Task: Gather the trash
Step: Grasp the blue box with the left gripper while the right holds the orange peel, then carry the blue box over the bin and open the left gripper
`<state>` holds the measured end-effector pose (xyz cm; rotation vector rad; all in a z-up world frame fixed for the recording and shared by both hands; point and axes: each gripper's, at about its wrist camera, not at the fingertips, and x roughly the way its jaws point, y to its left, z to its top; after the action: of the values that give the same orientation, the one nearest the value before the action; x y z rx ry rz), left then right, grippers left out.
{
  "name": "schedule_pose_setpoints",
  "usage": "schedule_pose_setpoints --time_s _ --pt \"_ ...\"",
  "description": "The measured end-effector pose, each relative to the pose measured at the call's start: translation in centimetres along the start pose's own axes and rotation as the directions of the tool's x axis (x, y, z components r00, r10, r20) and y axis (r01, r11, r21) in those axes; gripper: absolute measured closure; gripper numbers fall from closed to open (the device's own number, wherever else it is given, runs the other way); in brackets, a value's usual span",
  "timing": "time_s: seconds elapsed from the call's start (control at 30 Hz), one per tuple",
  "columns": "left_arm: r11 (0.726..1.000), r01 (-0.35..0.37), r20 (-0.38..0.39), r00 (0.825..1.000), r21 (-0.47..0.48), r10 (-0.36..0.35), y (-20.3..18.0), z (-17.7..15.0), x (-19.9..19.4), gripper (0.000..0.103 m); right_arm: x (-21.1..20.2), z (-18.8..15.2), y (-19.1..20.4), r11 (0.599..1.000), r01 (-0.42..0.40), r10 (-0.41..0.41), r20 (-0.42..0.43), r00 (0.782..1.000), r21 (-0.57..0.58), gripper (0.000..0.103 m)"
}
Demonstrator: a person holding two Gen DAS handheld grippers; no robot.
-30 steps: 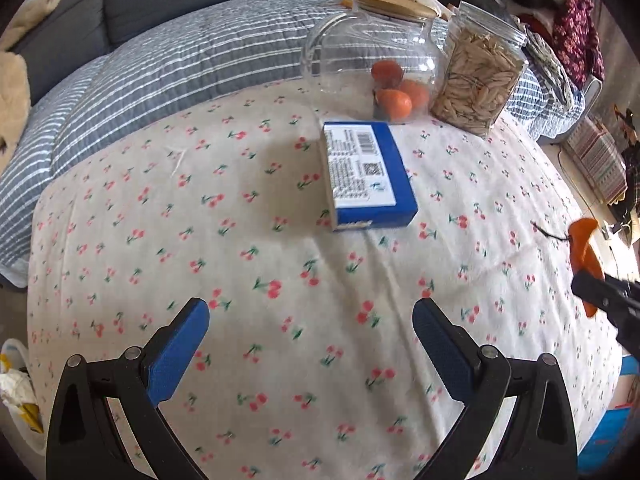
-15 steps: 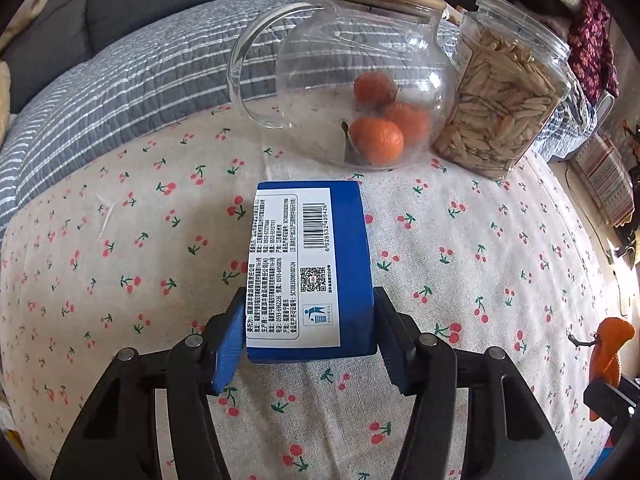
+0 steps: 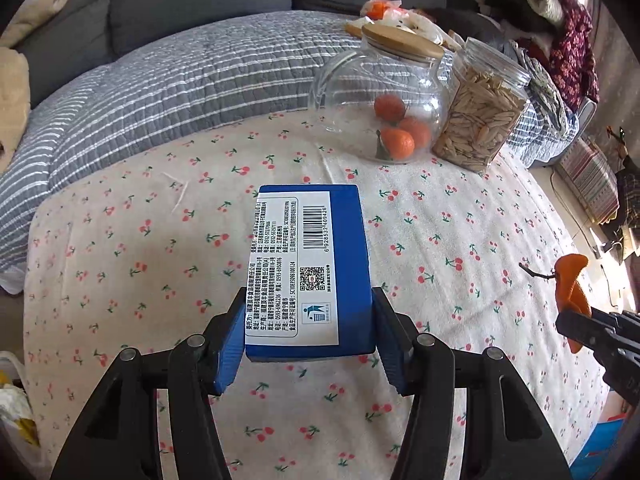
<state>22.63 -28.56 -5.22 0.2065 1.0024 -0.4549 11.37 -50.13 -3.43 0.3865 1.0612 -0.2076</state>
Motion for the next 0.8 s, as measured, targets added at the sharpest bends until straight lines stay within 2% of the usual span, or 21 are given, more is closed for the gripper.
schedule_pose_setpoints --time_s 0.27,0.53,0.8 --pt "1.000 -0.020 0.027 0.999 -0.022 0.020 5.6 -3.7 -4.8 0.043 -0.4 -0.3 4.4 0.998 -0.018 0.018 0.006 1.000 -0.054 0.084" --pt "0.993 -0.011 0.047 0.999 -0.117 0.017 12.0 -7.6 -8.7 0.043 -0.5 -1.0 10.7 0.990 -0.056 0.058 0.009 0.998 -0.133 0.084" --pt "0.973 -0.042 0.071 0.996 -0.226 0.060 19.0 -11.1 -11.7 0.043 0.6 -2.8 17.7 0.970 -0.089 0.088 -0.015 0.996 -0.226 0.084"
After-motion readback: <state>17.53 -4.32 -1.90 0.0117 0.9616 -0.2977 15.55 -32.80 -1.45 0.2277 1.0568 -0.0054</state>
